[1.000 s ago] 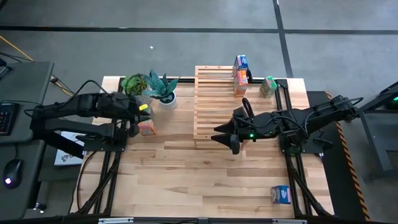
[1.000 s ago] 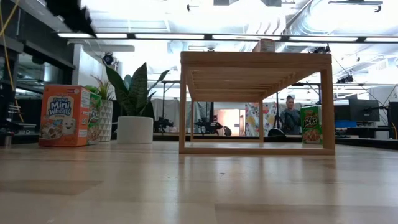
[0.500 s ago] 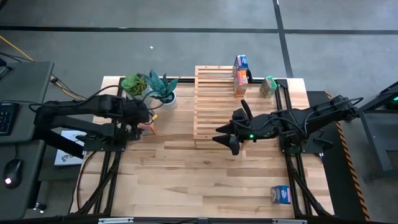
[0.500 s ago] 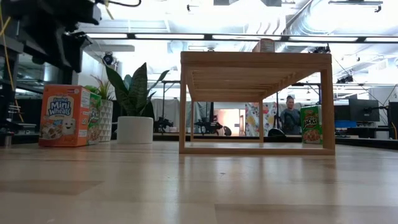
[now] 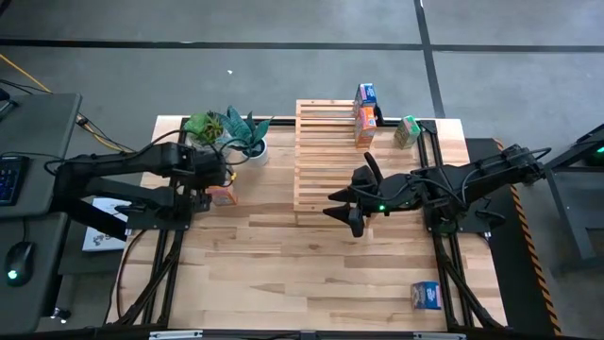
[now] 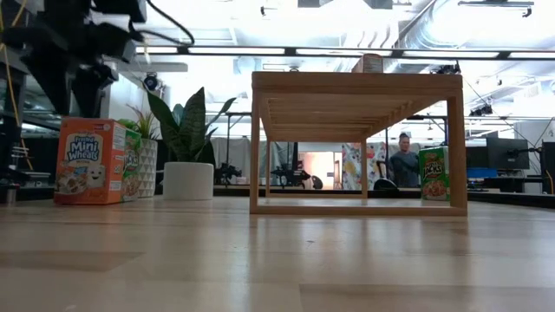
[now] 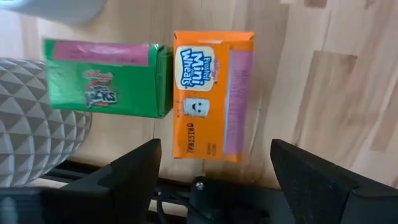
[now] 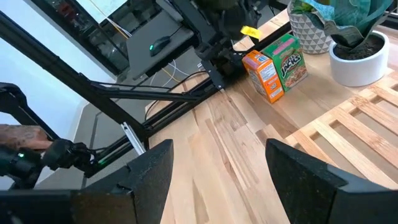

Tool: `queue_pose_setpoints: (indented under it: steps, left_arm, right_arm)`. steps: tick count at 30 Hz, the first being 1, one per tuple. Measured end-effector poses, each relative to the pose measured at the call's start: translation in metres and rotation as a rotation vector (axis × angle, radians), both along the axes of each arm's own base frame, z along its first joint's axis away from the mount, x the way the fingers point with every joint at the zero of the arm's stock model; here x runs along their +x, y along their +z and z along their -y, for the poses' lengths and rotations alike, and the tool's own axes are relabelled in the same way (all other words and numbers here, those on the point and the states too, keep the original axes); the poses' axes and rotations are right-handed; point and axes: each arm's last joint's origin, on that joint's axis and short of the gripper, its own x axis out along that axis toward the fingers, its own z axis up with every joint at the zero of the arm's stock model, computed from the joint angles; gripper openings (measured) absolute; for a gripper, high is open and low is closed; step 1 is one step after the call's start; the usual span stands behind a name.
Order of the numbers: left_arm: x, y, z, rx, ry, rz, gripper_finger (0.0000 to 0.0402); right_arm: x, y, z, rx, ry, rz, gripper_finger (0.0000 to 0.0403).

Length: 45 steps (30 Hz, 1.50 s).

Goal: Stack cereal on shelf
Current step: Put the orange cereal box aligned with the other orange cereal box on the shelf

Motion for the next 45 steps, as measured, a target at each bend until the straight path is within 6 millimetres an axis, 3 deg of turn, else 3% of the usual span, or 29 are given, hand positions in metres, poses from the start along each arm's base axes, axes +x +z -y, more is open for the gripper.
queue_pose_setpoints:
  steps: [10, 19, 23, 30, 37, 40, 45]
  left_arm:
    - [0.003, -0.02, -0.003, 0.004, -0.004, 0.009, 0.0292]
    - [0.01, -0.025, -0.002, -0.047, -0.014, 0.039, 0.0283]
    - [0.013, -0.027, -0.003, -0.049, -0.013, 0.02, 0.0257]
    - [0.012, -0.024, -0.003, -0.045, 0.012, -0.015, 0.0177]
    - [0.008, 0.021, 0.001, -0.156, 0.059, -0.005, 0.0123]
    - [0.003, 0.057, 0.005, -0.266, 0.075, 0.049, 0.012]
    - [0.002, 0.133, 0.008, -0.308, 0.099, 0.344, 0.0121]
  right_arm:
    - [0.0, 0.0, 0.0, -0.021, 0.009, -0.003, 0.0248]
    - [0.0, 0.0, 0.0, -0.025, 0.011, -0.004, 0.0248]
    - [0.0, 0.0, 0.0, -0.025, 0.011, -0.004, 0.0248]
    - [0.0, 0.0, 0.0, -0.023, 0.01, -0.003, 0.0248]
    - [0.001, 0.004, -0.001, -0.01, 0.015, 0.038, 0.0248]
    - [0.003, 0.01, -0.002, -0.003, 0.052, 0.1, 0.0248]
    - [0.002, 0.029, 0.001, -0.022, 0.067, 0.268, 0.0248]
